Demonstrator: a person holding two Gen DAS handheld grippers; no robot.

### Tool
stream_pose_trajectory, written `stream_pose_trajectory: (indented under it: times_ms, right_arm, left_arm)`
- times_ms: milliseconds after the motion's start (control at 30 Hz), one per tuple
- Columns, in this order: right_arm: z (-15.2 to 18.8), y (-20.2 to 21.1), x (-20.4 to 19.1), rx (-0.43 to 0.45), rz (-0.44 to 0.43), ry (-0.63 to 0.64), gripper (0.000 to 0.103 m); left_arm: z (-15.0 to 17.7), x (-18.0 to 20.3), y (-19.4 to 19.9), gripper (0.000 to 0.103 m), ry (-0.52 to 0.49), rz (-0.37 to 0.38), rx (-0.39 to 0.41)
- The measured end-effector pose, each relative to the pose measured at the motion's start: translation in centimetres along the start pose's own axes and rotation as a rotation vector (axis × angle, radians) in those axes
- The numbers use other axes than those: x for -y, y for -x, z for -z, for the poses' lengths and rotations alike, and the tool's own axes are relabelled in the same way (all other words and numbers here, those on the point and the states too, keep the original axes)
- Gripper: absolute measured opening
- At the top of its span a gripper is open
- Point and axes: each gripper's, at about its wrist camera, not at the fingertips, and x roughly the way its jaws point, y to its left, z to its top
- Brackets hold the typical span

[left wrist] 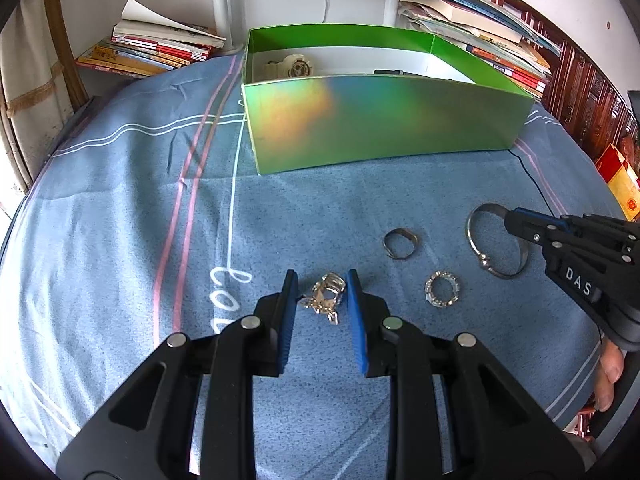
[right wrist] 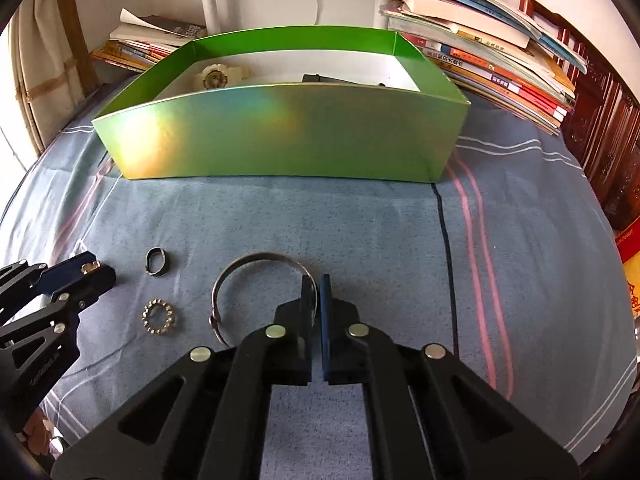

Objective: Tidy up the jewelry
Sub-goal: 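Lift the bangle and charm with both tools toward the green box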

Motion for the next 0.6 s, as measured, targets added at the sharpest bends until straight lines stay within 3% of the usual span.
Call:
stream_pose_trajectory:
  times_ms: [333, 600]
  right_arm:
    - [-1.7, 3.6, 1.5, 0.092, -0.027, -0.037, 0.004]
    - [-8.7, 7.7, 2.8, 0.267, -0.024, -0.052, 0.004]
  left_arm:
    - [-1.2, 0.7, 2.1, 0.025, -0.017, 0.012, 0.048]
    - [-8.2, -1.0, 5.9, 0.025, -0.009, 0.01, 0.189]
